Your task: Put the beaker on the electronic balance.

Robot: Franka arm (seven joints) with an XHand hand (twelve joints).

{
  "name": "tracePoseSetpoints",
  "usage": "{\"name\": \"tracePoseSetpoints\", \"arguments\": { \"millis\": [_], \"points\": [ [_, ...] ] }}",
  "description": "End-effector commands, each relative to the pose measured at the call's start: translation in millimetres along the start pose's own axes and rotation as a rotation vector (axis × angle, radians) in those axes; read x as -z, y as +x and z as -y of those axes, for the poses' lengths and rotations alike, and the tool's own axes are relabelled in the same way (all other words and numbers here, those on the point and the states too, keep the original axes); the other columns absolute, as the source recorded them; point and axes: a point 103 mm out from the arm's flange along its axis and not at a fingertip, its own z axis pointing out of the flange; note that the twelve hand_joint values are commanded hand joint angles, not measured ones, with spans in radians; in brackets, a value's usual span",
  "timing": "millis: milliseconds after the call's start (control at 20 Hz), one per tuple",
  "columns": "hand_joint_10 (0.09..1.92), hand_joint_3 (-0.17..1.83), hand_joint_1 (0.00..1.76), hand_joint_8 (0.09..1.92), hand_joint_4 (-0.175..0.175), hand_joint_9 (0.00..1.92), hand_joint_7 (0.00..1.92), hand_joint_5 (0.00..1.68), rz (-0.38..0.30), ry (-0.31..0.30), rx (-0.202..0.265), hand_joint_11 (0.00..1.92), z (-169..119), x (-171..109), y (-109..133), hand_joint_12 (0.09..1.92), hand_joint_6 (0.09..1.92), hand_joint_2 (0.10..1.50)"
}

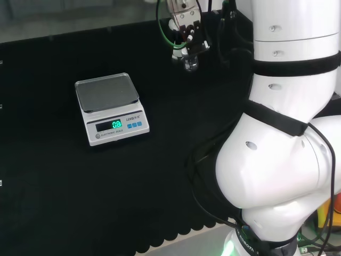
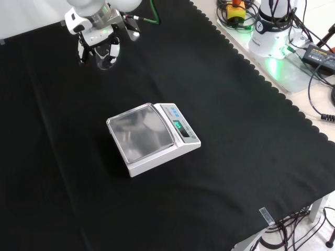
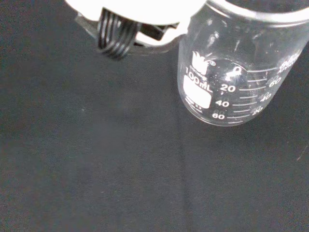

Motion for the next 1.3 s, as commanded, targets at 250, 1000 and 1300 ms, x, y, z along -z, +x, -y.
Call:
{"name": "tracePoseSetpoints", "arguments": {
  "millis": [250, 1000, 1300],
  "points": [
    [0.09, 0.56, 1.21, 0.42, -0.175, 1.41, 0.99, 0.95, 0.017, 0.011, 0.006, 1.53, 17.8, 34.2, 37.5, 0.53, 0.22, 0.65],
    [0.09, 0.56, 1.19, 0.42, -0.175, 1.41, 0.99, 0.95, -0.118, 0.016, 0.087, 1.56, 31.3, 53.3, 104.6, 0.52, 0.22, 0.65],
    [0.09, 0.56, 1.18, 0.42, -0.175, 1.41, 0.99, 0.94, -0.147, 0.022, 0.129, 1.58, 35.6, 57.0, 134.3, 0.52, 0.22, 0.65]
  ]
}}
